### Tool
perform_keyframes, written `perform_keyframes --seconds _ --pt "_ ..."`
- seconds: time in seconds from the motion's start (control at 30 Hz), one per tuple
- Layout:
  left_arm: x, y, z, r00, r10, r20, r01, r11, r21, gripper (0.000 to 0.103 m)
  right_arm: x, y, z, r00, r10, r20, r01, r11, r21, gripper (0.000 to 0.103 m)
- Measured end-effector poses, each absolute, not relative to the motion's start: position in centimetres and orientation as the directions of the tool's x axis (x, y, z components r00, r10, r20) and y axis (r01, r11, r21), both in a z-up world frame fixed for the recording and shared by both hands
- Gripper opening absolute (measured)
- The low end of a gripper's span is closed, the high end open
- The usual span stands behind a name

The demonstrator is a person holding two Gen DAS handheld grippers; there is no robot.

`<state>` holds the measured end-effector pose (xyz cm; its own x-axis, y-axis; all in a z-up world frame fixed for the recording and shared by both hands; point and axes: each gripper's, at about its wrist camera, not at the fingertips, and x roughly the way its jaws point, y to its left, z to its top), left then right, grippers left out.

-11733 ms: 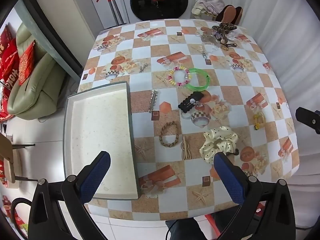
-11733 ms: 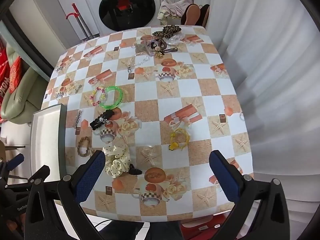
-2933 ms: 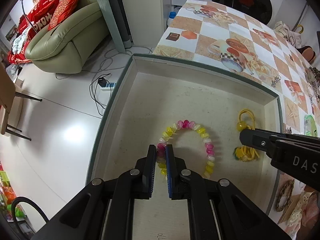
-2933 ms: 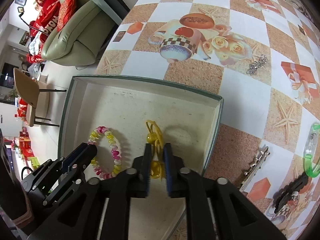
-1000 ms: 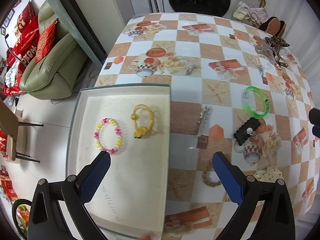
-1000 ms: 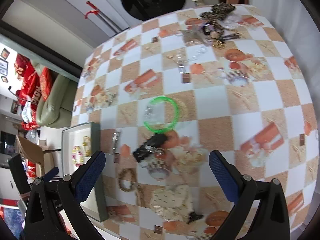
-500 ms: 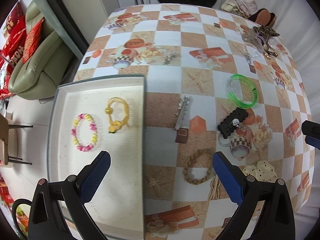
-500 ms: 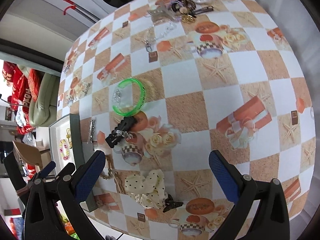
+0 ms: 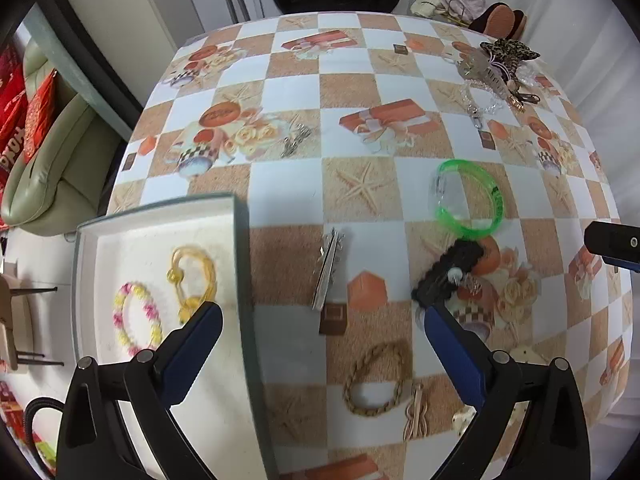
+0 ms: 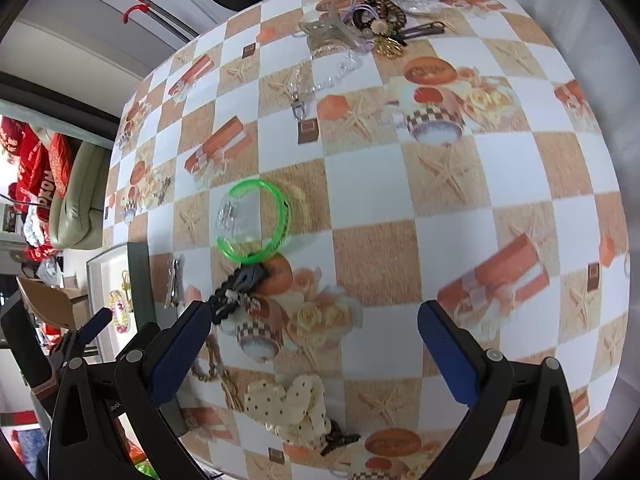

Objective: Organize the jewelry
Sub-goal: 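Move both open tools back over the table items, then grasp the black hair clip with the left tool while the right grasps the green bangle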

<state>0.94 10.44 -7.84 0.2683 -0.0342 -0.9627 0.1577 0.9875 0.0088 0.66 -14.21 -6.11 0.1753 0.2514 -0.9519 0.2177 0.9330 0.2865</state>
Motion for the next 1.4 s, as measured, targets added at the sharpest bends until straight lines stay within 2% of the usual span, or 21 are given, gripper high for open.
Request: perform_keyframes --seconds 0.13,0.2,0.67,0.73,0.87,0.93,1.0,1.07,1.17,1.27,1.33,1.4 --pt "1.8 9.9 -8.4 0.267 -0.042 -0.963 0.176 0.984 0.006 0.103 1.7 -14.1 -6.7 0.165 0.253 -0.953 0.223 0.932 0.286 0.103" --pt "1.9 9.5 -8.8 0.262 -0.049 -0.964 0.193 0.981 0.003 0.097 2.3 -14.0 -7.2 0.158 0.252 -0.955 0.226 0.932 0.283 0.103" --pt "0.5 5.5 -10.9 0.223 -0.124 -0.967 0.382 0.923 -0.03 0.097 5.9 -12.5 -10.9 0.104 0.243 -0.964 0.204 0.944 0.26 0.1" --pt "0.6 4.7 -11.4 0.21 -0.134 -0.968 0.413 0.91 -0.036 0.086 6.3 -12.3 -11.4 0.096 0.239 -0.966 0.203 0.946 0.254 0.095" --pt "1.0 3.9 -12.5 0.184 -0.142 -0.973 0.432 0.901 -0.05 0.084 7.1 -11.8 -12.2 0.082 0.239 -0.968 0.192 0.949 0.251 0.087" --pt "1.2 3.6 -12.9 0.169 -0.143 -0.975 0.444 0.894 -0.054 0.073 7.4 -11.4 -12.5 0.079 0.229 -0.97 0.179 0.954 0.24 0.083" --pt "1.3 3.4 -13.3 0.156 -0.143 -0.977 0.453 0.89 -0.058 0.073 7.8 -10.7 -12.4 0.088 0.211 -0.973 0.151 0.963 0.223 0.081" --pt "1.3 3.2 -13.4 0.158 -0.142 -0.977 0.458 0.887 -0.055 0.071 8.0 -10.4 -12.3 0.094 0.193 -0.977 0.133 0.97 0.205 0.076" --pt "1.3 2.8 -13.2 0.163 -0.154 -0.974 0.464 0.884 -0.062 0.064 8.2 -9.6 -12.2 0.102 0.153 -0.983 0.104 0.981 0.164 0.061" --pt "1.3 2.5 -13.0 0.169 -0.158 -0.973 0.467 0.882 -0.062 0.056 8.4 -8.9 -12.2 0.102 0.126 -0.987 0.076 0.988 0.134 0.038" --pt "1.4 2.4 -12.8 0.175 -0.159 -0.972 0.459 0.886 -0.062 0.046 8.4 -8.7 -12.3 0.103 0.112 -0.988 0.059 0.991 0.119 0.02" --pt "1.3 2.3 -12.7 0.179 -0.163 -0.97 0.45 0.89 -0.067 0.041 8.3 -8.9 -12.4 0.101 0.123 -0.987 0.064 0.989 0.13 0.007"
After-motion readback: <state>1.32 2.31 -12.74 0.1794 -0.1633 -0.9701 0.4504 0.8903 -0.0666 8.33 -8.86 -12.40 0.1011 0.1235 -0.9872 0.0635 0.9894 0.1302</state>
